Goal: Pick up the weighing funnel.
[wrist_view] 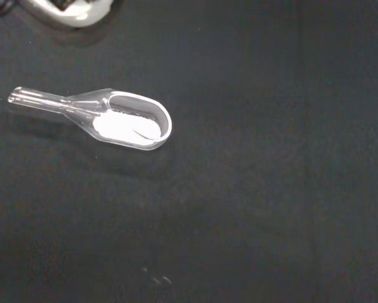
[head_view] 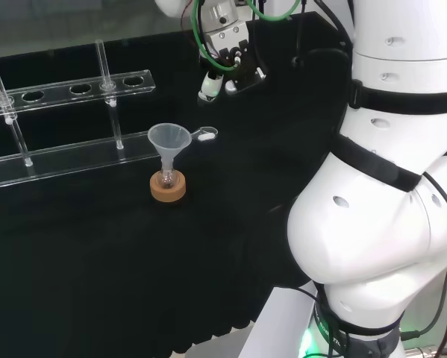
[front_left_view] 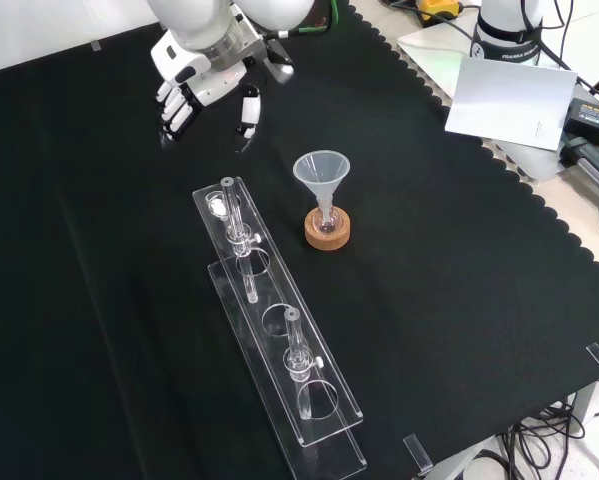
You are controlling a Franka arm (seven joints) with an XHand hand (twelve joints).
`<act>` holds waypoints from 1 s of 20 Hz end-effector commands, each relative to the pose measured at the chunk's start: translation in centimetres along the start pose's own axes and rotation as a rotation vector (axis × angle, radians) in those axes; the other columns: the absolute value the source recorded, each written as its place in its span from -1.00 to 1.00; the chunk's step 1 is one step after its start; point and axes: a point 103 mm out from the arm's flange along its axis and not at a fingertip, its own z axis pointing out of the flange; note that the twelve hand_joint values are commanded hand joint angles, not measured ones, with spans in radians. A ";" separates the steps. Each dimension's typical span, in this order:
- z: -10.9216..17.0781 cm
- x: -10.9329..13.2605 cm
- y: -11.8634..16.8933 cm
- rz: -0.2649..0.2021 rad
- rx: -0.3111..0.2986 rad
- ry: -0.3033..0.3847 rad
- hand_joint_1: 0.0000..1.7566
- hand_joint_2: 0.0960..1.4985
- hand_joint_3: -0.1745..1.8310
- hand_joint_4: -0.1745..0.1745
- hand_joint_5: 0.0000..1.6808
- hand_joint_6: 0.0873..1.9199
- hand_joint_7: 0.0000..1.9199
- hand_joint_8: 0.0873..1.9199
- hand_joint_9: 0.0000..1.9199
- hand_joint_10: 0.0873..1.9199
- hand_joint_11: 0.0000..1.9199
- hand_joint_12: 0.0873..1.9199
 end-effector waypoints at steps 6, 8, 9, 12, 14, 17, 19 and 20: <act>6.7 1.5 1.3 -0.144 0.015 0.019 -0.09 -0.21 -0.41 -0.22 -0.38 -1.00 -0.62 -0.35 -0.38 -0.47 -0.57 0.33; 7.8 2.0 1.6 -0.156 0.020 0.016 -0.09 -0.21 -0.41 -0.21 -0.37 -1.00 -0.61 -0.34 -0.38 -0.47 -0.57 0.33; 8.1 2.1 1.8 -0.158 0.025 0.013 -0.09 -0.21 -0.41 -0.21 -0.36 -1.00 -0.61 -0.34 -0.38 -0.47 -0.57 0.33; 8.9 2.6 2.3 -0.153 0.040 -0.012 -0.08 -0.22 -0.40 -0.19 -0.34 -1.00 -0.58 -0.34 -0.36 -0.47 -0.56 0.33; 9.7 3.0 2.8 -0.150 0.050 -0.016 -0.07 -0.22 -0.40 -0.18 -0.31 -1.00 -0.57 -0.34 -0.34 -0.47 -0.55 0.33; 10.9 3.4 3.7 -0.139 0.061 -0.011 -0.05 -0.22 -0.39 -0.17 -0.29 -1.00 -0.55 -0.34 -0.33 -0.47 -0.54 0.32; 11.1 3.6 4.0 -0.131 0.054 -0.017 -0.05 -0.23 -0.38 -0.16 -0.28 -1.00 -0.53 -0.35 -0.31 -0.48 -0.53 0.31; 11.1 3.7 4.2 -0.124 0.039 -0.025 -0.04 -0.23 -0.38 -0.16 -0.26 -0.99 -0.52 -0.34 -0.31 -0.48 -0.53 0.31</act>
